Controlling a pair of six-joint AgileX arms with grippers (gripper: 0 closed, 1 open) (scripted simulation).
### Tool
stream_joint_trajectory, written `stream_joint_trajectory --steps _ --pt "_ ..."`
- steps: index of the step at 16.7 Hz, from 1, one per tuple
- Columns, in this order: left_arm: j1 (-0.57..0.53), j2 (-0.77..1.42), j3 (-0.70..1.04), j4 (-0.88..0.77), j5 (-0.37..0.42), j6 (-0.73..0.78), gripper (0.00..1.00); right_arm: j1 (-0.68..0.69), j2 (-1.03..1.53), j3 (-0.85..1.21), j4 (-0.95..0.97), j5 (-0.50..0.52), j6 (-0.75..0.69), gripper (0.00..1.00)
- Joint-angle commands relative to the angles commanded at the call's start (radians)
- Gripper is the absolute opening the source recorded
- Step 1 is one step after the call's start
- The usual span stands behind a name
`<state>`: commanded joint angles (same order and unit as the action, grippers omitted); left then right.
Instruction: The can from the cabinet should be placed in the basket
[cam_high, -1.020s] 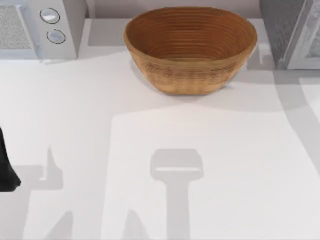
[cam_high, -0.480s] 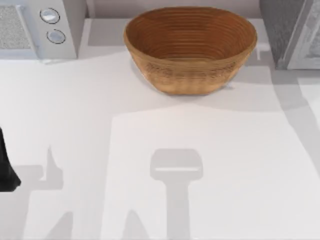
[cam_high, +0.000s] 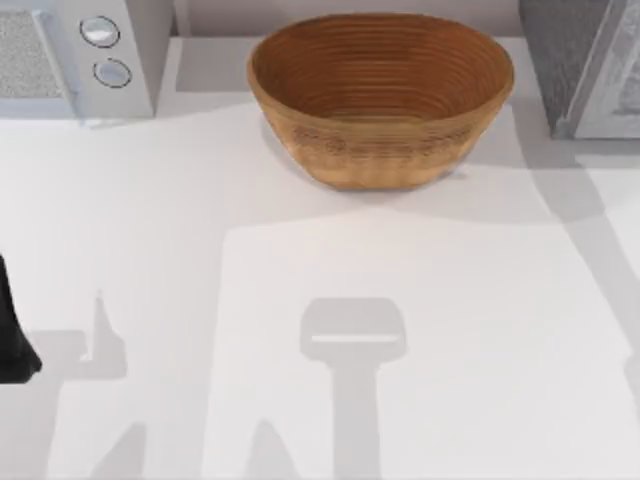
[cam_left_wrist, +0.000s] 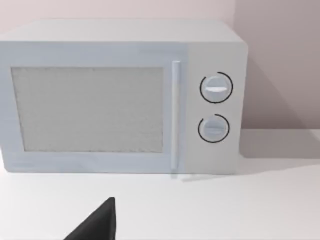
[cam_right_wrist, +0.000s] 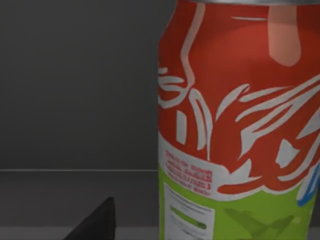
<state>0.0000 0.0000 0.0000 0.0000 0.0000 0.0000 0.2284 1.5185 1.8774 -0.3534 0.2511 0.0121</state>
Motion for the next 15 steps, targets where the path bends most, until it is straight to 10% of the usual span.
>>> stream_joint_trajectory --steps 15 --pt "0.000 0.000 0.000 0.000 0.000 0.000 1.00 -0.042 0.233 0.255 -0.021 -0.038 0.000 1.00"
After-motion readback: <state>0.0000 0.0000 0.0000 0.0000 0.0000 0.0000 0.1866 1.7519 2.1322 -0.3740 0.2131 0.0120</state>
